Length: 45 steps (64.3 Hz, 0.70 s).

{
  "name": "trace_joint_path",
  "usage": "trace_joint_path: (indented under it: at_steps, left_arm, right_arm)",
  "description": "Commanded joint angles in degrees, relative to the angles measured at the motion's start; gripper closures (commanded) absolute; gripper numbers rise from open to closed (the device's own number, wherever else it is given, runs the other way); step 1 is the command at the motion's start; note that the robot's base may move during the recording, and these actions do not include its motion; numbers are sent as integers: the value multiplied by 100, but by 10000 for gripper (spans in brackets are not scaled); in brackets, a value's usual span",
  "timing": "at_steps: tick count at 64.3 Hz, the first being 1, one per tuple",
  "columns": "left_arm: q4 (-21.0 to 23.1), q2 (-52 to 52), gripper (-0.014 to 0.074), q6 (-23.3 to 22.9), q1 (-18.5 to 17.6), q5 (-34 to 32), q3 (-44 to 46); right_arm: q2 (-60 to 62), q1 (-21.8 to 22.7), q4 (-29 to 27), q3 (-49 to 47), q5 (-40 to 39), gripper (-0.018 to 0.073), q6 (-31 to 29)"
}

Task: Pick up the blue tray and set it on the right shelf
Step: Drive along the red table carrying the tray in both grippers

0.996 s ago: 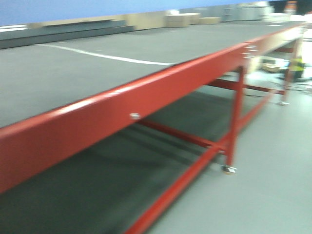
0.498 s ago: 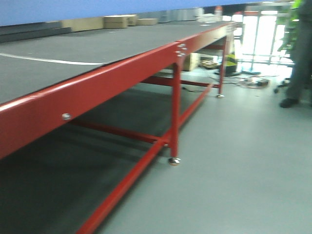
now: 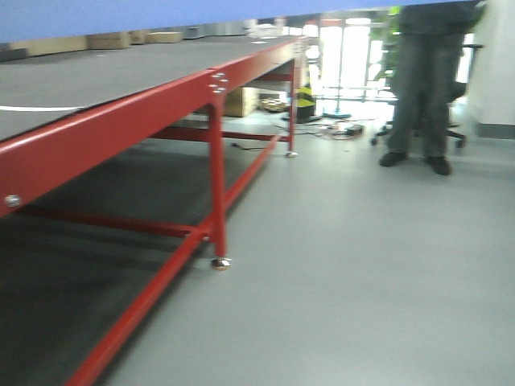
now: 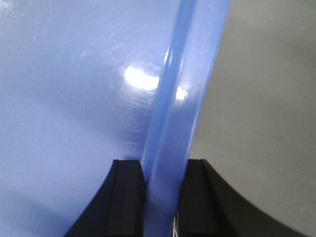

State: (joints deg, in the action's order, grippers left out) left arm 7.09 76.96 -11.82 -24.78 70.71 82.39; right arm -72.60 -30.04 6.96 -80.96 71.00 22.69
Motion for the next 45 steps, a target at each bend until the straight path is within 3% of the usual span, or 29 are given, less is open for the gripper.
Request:
trace_joint_path:
  at_steps: [1,45]
  left_arm:
    - [-146,-180,645,185,-50,600,123]
    - [-146,-180,645,185,-50,600,123]
  right_arm:
    - [190,19,344,-143,-196,502,-186]
    - [190,19,344,-143,-191,502,-186]
